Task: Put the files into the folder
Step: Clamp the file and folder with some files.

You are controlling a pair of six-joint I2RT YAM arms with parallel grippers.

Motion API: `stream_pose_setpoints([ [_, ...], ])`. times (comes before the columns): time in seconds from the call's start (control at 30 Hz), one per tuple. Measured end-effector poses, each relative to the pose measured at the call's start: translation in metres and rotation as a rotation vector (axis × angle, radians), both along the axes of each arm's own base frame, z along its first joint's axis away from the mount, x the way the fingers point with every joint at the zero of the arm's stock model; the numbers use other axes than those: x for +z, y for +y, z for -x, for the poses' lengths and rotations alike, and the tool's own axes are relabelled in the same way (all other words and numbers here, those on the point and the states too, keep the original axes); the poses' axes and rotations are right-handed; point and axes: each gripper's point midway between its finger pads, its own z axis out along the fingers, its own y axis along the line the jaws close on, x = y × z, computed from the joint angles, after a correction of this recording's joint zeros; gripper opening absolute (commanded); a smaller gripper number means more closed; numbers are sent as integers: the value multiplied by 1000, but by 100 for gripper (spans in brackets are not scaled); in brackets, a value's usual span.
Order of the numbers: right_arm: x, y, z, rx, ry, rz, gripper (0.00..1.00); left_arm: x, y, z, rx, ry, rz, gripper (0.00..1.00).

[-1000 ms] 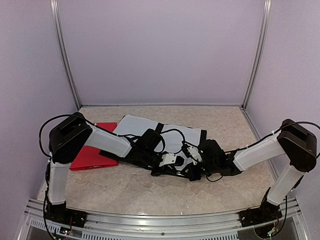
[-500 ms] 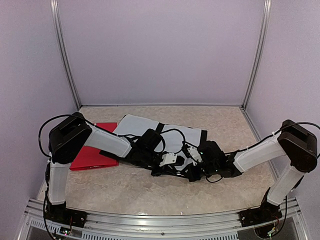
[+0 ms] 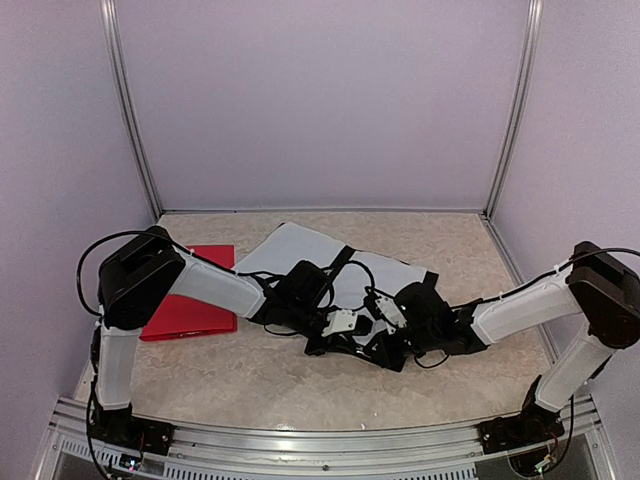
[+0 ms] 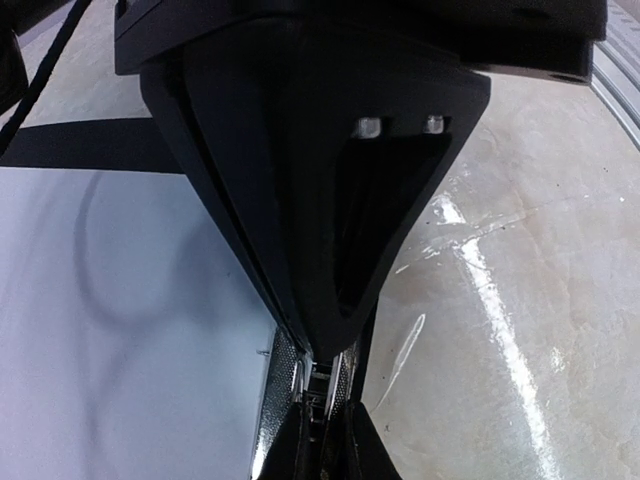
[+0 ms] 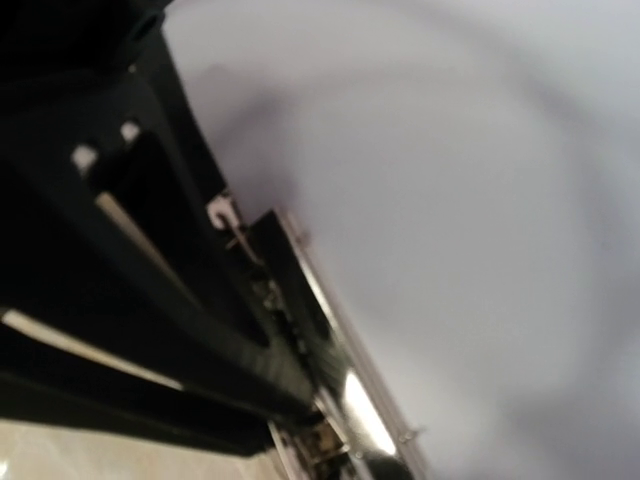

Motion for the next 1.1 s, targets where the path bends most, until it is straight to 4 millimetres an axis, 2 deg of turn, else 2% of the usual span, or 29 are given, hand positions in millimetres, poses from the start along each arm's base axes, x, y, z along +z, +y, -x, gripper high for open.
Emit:
stream_pose_setpoints([
  [0.2, 0, 0, 2, -1, 13, 5, 1, 0, -1, 1, 1, 1, 0, 12],
  [0.3, 0, -1, 2, -5, 16, 5, 2, 0, -1, 1, 9, 8, 1, 20],
  [0.43, 0, -3, 3, -4, 25, 14, 3, 0, -4, 6, 14, 18, 10, 37],
  [0.6, 1, -5, 4, -4, 32, 23, 3, 1, -5, 11, 21, 18, 34, 43],
  [0.8, 0, -9, 8, -1, 44, 40, 10, 3, -2, 12, 46, 33, 43, 52],
  [0.93, -5, -16, 15, 6, 76, 74, 14, 6, 3, 8, 77, 30, 52, 66],
  [0.97, -4, -17, 16, 6, 77, 76, 16, 7, 4, 7, 84, 33, 53, 95],
  [1.0, -4, -18, 17, 6, 79, 79, 18, 7, 5, 6, 91, 29, 55, 98],
  [1.1, -1, -22, 19, 6, 81, 88, 34, 11, 7, 0, 122, 22, 66, 99],
])
